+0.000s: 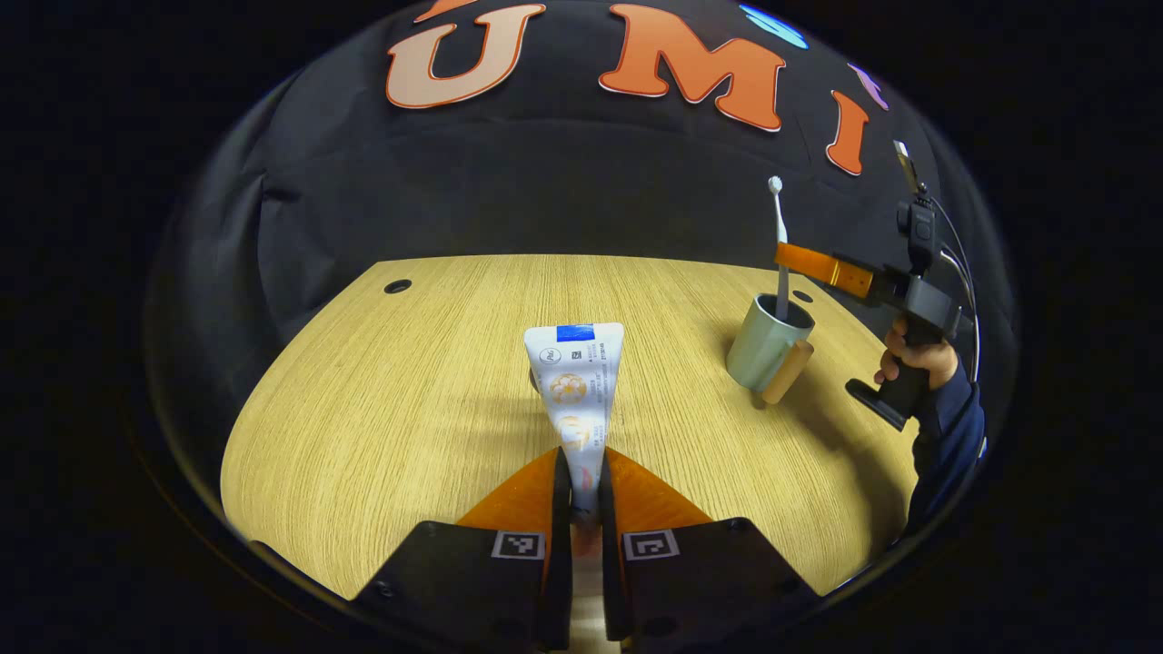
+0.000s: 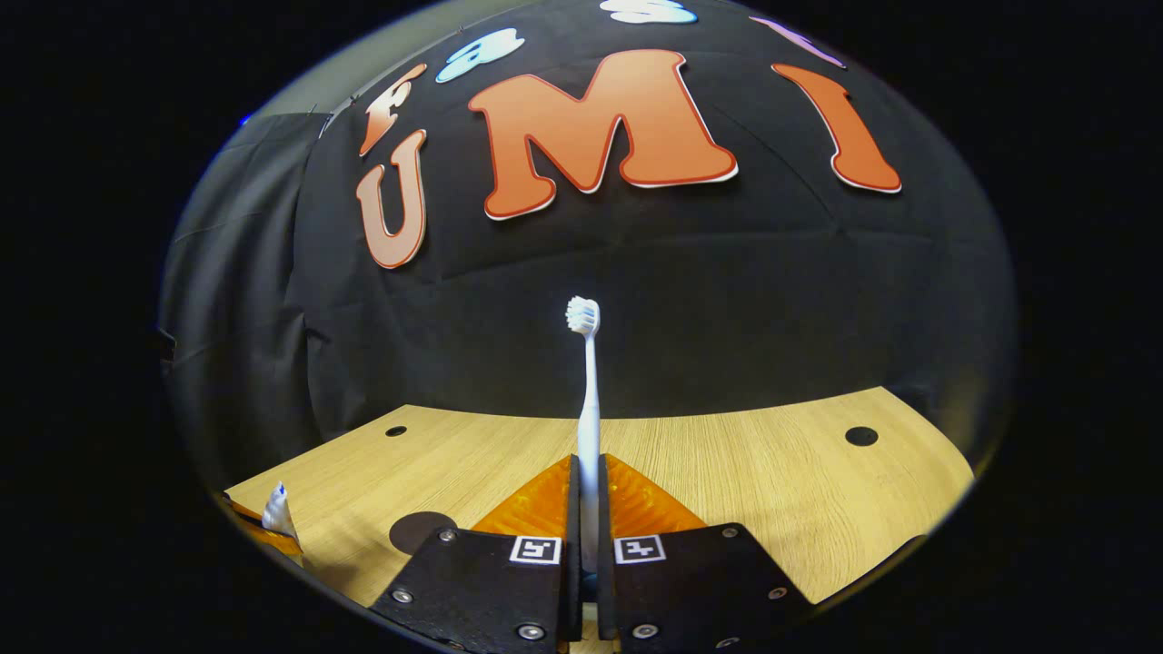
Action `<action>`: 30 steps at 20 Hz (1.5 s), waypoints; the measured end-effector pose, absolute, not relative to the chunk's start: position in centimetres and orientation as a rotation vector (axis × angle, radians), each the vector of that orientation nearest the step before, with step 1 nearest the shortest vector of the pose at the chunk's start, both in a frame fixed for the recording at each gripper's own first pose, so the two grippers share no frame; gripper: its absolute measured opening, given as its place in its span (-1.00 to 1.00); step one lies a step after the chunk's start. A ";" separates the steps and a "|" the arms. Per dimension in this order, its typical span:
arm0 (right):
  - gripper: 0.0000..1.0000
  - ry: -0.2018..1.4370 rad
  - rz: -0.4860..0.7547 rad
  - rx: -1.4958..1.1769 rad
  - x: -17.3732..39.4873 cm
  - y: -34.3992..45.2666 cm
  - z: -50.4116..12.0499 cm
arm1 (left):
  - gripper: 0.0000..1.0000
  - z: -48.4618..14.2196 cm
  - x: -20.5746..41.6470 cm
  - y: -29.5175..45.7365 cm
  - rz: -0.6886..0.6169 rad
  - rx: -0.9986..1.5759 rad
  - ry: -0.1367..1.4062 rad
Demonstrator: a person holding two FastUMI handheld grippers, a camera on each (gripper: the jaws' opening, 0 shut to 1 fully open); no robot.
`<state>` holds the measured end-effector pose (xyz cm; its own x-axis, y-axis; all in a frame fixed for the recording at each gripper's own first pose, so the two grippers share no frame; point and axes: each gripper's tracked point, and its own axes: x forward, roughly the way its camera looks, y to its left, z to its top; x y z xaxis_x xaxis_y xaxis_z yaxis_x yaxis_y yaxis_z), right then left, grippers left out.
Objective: Put the toothbrush and toothpaste on the desktop into the cup, then pick up the cup and place it on the coaster on the desktop.
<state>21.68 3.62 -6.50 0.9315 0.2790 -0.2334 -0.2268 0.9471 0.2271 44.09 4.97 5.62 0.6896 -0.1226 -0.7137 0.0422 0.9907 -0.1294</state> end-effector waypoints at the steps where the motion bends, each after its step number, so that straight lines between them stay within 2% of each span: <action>1: -0.86 0.273 0.263 0.200 21.6 3.7 -7.0 | -0.65 6.4 44.2 5.3 -0.090 -0.107 0.799; 7: -0.86 0.314 0.259 0.199 21.1 3.7 -9.1 | -0.65 10.0 44.4 7.6 -0.073 -0.105 0.771; 22: -0.80 0.400 0.254 0.218 19.2 3.3 -10.6 | -0.65 12.4 45.4 9.6 -0.049 -0.118 0.745; 23: -0.75 0.401 0.254 0.220 19.0 3.3 -10.6 | -0.70 12.6 45.6 9.5 -0.058 -0.120 0.736; 24: -0.70 0.405 0.252 0.220 18.6 3.2 -10.3 | -0.65 12.6 46.0 9.2 -0.072 -0.126 0.726; 25: -0.53 0.408 0.251 0.217 18.2 3.1 -10.3 | -0.65 12.7 46.6 8.7 -0.090 -0.135 0.714; 26: -0.60 0.408 0.253 0.209 17.5 3.0 -10.0 | -0.70 12.4 47.8 7.4 -0.105 -0.142 0.705; 27: -0.19 0.404 0.253 0.201 16.8 2.8 -9.8 | -0.70 12.2 49.1 6.3 -0.121 -0.151 0.695; 28: -0.19 0.401 0.252 0.194 16.1 2.4 -9.6 | -0.61 11.8 50.5 5.3 -0.138 -0.162 0.683; 29: 0.00 0.395 0.255 0.193 15.3 2.2 -9.4 | -0.65 11.6 51.7 4.4 -0.159 -0.172 0.672; 30: 0.10 0.387 0.259 0.197 14.5 1.9 -9.1 | -0.65 11.4 53.1 4.0 -0.176 -0.187 0.655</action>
<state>14.50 1.90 -9.14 0.8939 0.2857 -0.3454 -0.2112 0.9481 0.2376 53.09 4.00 11.37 0.7790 -0.2211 -0.5867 0.1034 0.9683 -0.2275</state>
